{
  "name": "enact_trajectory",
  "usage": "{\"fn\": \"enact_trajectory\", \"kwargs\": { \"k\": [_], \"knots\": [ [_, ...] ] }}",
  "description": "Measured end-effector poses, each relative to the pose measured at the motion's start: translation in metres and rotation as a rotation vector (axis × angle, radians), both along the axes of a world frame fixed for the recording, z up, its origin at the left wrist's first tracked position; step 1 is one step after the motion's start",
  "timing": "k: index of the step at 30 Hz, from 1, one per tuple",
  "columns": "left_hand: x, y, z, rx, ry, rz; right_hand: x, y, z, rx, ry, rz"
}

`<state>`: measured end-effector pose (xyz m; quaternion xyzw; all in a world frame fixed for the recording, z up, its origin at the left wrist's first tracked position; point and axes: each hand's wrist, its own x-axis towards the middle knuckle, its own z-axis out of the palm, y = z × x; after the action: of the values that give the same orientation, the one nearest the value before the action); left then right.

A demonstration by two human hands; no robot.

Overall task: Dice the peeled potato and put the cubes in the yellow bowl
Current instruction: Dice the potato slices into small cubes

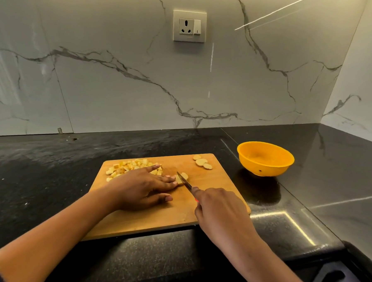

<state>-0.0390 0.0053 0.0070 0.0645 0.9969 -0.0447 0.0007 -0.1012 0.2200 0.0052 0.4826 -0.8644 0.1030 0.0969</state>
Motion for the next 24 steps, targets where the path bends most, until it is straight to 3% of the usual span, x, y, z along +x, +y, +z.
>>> {"fn": "enact_trajectory", "kwargs": {
  "k": [7,18,24],
  "knots": [
    [0.001,0.001,-0.001,0.015,-0.014,-0.001,0.005,-0.018,0.003,0.188,0.019,0.028],
    [0.005,-0.007,-0.004,0.136,0.005,0.053,0.000,0.027,0.010,-0.072,0.000,0.055],
    [0.007,-0.006,0.001,0.032,0.017,0.016,0.000,0.007,0.002,-0.106,-0.035,0.027]
  ]
}}
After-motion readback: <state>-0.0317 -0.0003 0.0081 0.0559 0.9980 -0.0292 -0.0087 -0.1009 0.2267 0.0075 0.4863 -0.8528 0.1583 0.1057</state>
